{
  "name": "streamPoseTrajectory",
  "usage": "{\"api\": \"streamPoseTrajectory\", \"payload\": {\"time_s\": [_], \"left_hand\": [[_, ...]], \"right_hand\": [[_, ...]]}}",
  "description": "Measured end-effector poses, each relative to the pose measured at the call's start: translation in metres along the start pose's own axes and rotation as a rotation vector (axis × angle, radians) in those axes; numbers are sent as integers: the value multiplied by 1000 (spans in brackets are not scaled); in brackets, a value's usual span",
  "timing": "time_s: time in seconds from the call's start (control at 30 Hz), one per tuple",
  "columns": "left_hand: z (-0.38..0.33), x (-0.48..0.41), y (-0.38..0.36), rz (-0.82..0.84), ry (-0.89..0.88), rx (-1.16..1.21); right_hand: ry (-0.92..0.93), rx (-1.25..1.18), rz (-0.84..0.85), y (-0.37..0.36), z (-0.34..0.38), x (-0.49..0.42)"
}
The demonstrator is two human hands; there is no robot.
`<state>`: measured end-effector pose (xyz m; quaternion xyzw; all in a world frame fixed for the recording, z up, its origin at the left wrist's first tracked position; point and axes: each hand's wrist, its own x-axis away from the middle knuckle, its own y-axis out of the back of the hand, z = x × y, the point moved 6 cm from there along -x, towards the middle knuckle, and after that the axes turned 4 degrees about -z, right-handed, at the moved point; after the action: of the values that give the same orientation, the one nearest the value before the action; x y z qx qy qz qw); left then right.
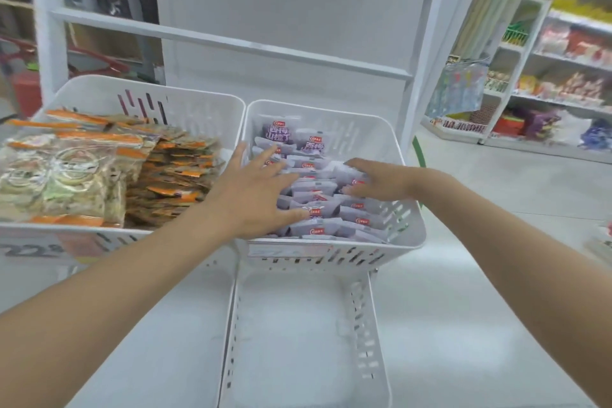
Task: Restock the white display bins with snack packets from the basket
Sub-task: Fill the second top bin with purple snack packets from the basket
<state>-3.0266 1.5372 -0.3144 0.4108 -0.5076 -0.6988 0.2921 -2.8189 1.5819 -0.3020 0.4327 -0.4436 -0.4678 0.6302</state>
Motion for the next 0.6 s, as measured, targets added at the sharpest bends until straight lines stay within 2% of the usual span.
{"api": "streamPoseTrajectory", "payload": {"time_s": [0.1,0.13,0.23,0.33,0.4,0.53,0.6], "left_hand": [[0,0,0,-11,3,7],[0,0,-1,-12,4,14],[1,1,-1,-24,23,27],[0,2,0,-30,31,35],[1,1,1,-42,35,64],[4,7,10,-175,94,272],[-3,21,20,-239,136,365]], "right_hand": [[-127,-368,196,-9,-3,5],[-123,-376,215,-10,-3,6],[-72,-302,156,-14,-4,4],[-75,-406,91,-17,-5,6],[-47,-432,1,-10,-3,11],[39,-289,-353,6,5,45],[48,-350,-493,2,13,74]]}}
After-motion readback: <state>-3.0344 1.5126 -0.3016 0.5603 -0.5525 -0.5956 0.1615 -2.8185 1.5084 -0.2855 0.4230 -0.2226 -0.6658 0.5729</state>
